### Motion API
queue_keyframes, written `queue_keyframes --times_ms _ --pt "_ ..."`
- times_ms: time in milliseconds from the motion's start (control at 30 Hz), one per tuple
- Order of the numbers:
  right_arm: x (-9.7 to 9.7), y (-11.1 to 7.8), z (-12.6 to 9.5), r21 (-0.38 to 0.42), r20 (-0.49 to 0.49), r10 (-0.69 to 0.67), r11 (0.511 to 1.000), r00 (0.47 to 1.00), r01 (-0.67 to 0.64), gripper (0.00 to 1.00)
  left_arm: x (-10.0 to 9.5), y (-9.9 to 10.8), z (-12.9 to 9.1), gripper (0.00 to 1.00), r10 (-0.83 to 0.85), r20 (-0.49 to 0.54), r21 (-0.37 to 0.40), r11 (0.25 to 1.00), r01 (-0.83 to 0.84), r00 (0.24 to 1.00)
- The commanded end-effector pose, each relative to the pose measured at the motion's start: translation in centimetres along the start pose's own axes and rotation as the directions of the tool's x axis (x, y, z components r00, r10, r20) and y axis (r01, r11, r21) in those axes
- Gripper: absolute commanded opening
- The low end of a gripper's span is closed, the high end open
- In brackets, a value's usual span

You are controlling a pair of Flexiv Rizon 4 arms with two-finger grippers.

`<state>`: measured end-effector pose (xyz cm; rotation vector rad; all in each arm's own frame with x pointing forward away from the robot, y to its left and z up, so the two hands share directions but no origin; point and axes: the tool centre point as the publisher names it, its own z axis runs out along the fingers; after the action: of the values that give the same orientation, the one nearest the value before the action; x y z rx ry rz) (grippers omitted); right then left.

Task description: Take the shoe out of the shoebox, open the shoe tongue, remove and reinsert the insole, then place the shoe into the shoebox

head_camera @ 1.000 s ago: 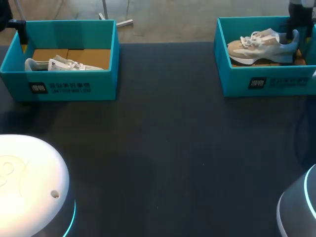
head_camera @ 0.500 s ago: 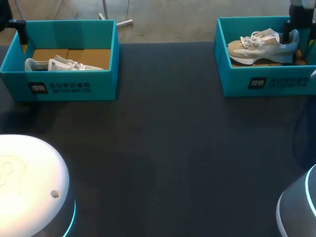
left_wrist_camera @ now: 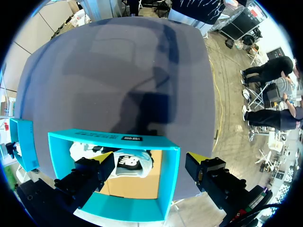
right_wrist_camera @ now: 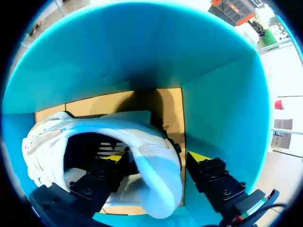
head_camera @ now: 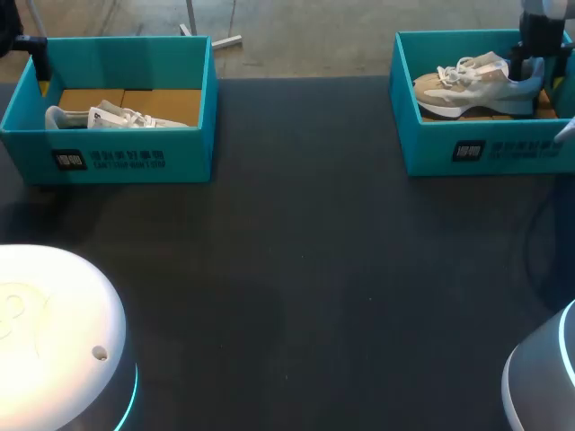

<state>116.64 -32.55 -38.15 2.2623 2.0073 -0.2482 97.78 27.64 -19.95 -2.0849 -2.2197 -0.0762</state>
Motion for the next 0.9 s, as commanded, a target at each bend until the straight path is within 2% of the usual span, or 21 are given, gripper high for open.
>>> queue_keyframes --times_ms 33,333,433,633,900 --pt "0.0 0.86 0.55 0.036 -0.005 0.002 0.999 1.0 -0.001 0.76 0.02 -0.15 -0.02 1.0 0.0 -0.002 -0.003 1.0 0.0 1.0" --pt "0.33 1.19 0.91 0.041 -0.027 -0.002 0.999 1.0 0.003 0.75 0.02 -0.15 -0.02 1.0 0.0 -0.002 -0.003 1.0 0.0 1.0" --pt "0.43 1.23 0.91 0.039 -0.031 -0.007 0.999 0.999 0.008 0.7 0.02 -0.15 -0.02 1.0 0.0 -0.002 -0.003 1.0 0.0 1.0" --pt "0.22 1.3 0.68 0.028 -0.035 0.0 1.0 0.999 0.001 0.75 0.02 -0.15 -0.02 1.0 0.0 -0.002 -0.003 1.0 0.0 1.0" --pt "-0.37 1.33 0.06 0.012 -0.027 0.006 1.0 1.0 -0.006 0.73 0.02 -0.15 -0.02 1.0 0.0 -0.002 -0.003 1.0 0.0 1.0"
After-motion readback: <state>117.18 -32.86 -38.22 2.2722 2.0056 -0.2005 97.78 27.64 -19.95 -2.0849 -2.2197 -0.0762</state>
